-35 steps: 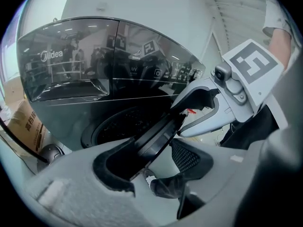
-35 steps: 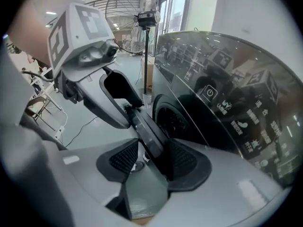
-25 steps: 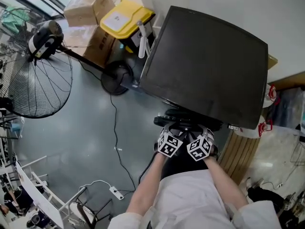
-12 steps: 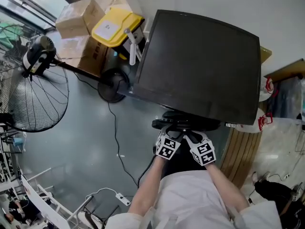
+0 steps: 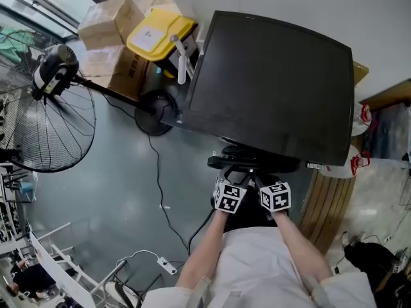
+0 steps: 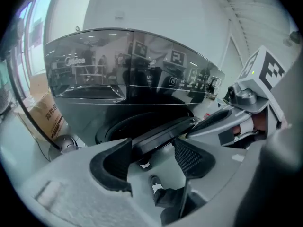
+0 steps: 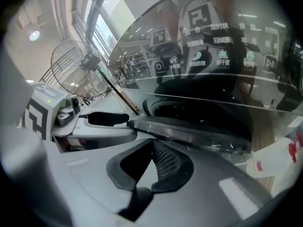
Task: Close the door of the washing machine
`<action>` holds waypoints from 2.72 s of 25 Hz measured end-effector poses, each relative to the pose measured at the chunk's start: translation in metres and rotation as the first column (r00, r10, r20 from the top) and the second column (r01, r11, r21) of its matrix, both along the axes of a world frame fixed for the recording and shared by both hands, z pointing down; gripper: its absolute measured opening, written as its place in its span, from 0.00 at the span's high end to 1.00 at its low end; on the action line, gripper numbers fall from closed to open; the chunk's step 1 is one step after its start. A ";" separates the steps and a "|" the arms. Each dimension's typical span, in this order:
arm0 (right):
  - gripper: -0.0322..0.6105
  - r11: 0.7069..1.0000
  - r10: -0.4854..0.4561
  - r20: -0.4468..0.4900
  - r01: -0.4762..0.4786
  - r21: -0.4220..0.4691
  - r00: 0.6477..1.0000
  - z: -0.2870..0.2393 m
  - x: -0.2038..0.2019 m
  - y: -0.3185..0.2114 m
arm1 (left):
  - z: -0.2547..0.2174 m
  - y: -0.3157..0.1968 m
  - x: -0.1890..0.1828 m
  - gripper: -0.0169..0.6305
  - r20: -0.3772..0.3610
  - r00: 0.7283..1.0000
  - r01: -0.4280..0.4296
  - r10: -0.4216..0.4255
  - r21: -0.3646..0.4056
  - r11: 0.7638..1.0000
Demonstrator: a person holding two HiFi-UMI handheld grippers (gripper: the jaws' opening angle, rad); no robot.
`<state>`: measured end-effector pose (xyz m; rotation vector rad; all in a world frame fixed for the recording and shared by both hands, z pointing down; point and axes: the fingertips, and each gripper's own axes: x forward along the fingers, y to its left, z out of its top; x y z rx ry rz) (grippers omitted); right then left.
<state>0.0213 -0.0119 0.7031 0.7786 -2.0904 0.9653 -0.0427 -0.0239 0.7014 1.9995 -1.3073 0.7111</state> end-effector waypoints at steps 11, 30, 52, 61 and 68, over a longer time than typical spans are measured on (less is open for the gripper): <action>0.95 0.963 0.269 0.036 -0.270 0.014 0.962 -0.006 0.032 -0.034 | -0.001 0.002 -0.006 0.83 -0.132 0.973 0.183 -0.189 -0.051 0.982; 0.95 0.940 0.330 0.085 -0.336 0.058 0.940 -0.009 0.033 -0.047 | 0.000 -0.034 -0.004 0.97 -0.135 0.969 0.201 -0.208 -0.062 0.978; 0.95 0.848 0.485 0.123 -0.500 0.178 0.866 -0.023 0.007 -0.039 | -0.012 -0.033 0.011 0.97 -0.161 0.979 0.122 -0.126 -0.036 0.992; 0.95 0.833 0.477 0.128 -0.494 0.250 0.870 -0.019 0.001 -0.048 | -0.010 -0.039 0.005 0.97 -0.213 0.970 0.131 -0.116 0.057 0.990; 0.95 0.837 0.471 0.124 -0.486 0.250 0.874 -0.015 0.005 -0.046 | -0.009 -0.037 0.008 0.97 -0.149 0.986 0.089 -0.079 0.059 0.994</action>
